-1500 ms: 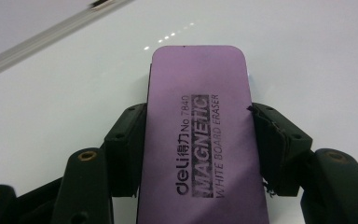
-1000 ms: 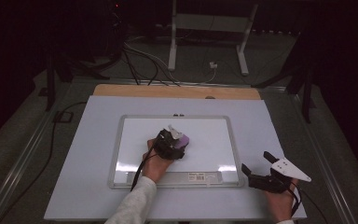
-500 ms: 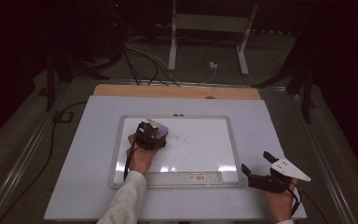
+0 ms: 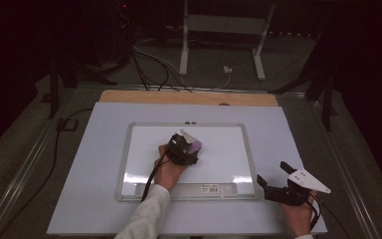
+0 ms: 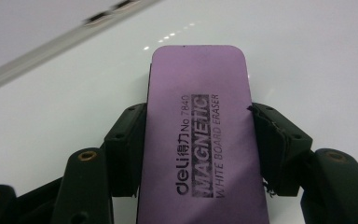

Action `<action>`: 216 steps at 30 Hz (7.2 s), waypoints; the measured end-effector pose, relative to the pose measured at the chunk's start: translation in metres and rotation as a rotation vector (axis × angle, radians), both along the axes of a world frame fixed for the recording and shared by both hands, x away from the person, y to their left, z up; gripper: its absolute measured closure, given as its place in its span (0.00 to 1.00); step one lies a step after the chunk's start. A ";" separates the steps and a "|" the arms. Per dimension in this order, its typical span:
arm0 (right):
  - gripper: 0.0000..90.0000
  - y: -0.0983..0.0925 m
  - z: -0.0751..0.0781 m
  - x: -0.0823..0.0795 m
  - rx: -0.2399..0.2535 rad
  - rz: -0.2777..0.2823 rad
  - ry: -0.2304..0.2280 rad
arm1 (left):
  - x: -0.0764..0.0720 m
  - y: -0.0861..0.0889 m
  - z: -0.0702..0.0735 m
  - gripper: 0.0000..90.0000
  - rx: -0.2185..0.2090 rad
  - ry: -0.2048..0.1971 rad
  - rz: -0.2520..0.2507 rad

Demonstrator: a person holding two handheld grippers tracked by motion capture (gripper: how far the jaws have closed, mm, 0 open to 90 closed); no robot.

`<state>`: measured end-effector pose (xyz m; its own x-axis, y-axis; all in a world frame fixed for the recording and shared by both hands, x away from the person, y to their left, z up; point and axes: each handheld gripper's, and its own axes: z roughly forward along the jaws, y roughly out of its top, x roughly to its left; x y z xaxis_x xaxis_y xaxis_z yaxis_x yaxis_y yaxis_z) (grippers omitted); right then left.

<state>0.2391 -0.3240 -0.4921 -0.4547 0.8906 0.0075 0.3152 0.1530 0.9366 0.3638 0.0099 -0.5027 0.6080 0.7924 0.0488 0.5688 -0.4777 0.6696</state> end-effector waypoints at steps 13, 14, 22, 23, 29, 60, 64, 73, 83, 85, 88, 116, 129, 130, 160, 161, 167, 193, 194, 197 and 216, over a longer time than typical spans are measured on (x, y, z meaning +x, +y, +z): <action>0.01 -0.003 0.001 -0.001 0.002 -0.005 -0.002 | 0.018 0.030 0.001 0.46 0.043 -0.003 0.189; 0.01 -0.003 0.000 0.000 0.002 -0.005 -0.003 | 0.020 0.034 0.001 0.46 0.038 0.000 0.216; 0.01 -0.001 0.000 0.000 -0.001 -0.001 0.000 | 0.022 0.021 0.000 0.46 0.009 0.009 0.181; 0.01 -0.001 0.000 0.000 -0.001 -0.001 -0.001 | 0.019 0.015 0.000 0.46 0.007 0.009 0.157; 0.01 -0.001 0.000 0.000 0.000 0.001 -0.002 | -0.001 -0.017 0.000 0.46 -0.010 0.002 -0.008; 0.01 -0.001 0.001 0.000 0.004 0.003 -0.002 | 0.012 0.093 0.004 0.46 -0.029 0.001 0.368; 0.01 -0.002 0.000 0.001 0.007 -0.001 -0.002 | 0.011 0.106 0.002 0.46 -0.035 0.001 0.392; 0.01 0.000 0.000 0.001 0.002 0.003 0.001 | 0.012 0.124 -0.003 0.46 -0.032 0.000 0.420; 0.01 -0.002 0.000 0.000 0.008 0.000 0.001 | 0.004 0.129 0.006 0.32 -0.092 -0.074 0.372; 0.01 -0.002 0.000 0.000 0.007 0.001 0.001 | -0.001 0.127 0.010 0.32 -0.081 -0.108 0.334; 0.01 -0.002 0.000 0.000 0.007 0.002 0.000 | -0.006 0.121 0.014 0.37 -0.041 -0.120 0.235; 0.01 -0.001 0.000 0.001 0.007 0.005 0.001 | 0.005 0.141 0.008 0.43 0.001 -0.062 0.337; 0.01 -0.001 0.000 0.001 0.009 0.005 0.002 | 0.005 0.144 0.011 0.67 0.011 -0.095 0.404; 0.01 -0.001 0.000 0.001 0.009 0.005 0.003 | 0.005 0.146 0.011 0.67 0.002 -0.097 0.419; 0.01 -0.002 0.000 0.001 0.006 0.009 0.002 | 0.030 0.165 0.005 0.67 -0.074 -0.051 0.550; 0.01 -0.002 0.000 0.001 0.005 0.009 0.002 | 0.032 0.165 0.004 0.67 -0.071 -0.050 0.553; 0.01 -0.001 0.000 0.001 0.008 0.008 0.003 | 0.036 0.167 0.004 0.66 -0.085 -0.037 0.547; 0.01 -0.001 0.000 0.001 0.008 0.010 0.003 | 0.034 0.174 0.007 0.42 -0.166 -0.070 0.492; 0.01 -0.001 0.000 0.001 0.008 0.009 0.003 | 0.032 0.174 0.010 0.39 -0.174 -0.079 0.480; 0.01 -0.002 0.000 0.001 0.008 0.010 0.003 | 0.025 0.174 0.017 0.31 -0.186 -0.105 0.449; 0.01 0.000 0.000 0.001 0.009 0.011 0.003 | -0.041 0.187 0.055 0.01 -0.271 -0.260 0.213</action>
<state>0.2397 -0.3240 -0.4921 -0.4643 0.8855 0.0165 0.3163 0.1484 0.9370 0.3225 0.1971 -0.4473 0.4246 0.9041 -0.0482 0.4312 -0.1552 0.8888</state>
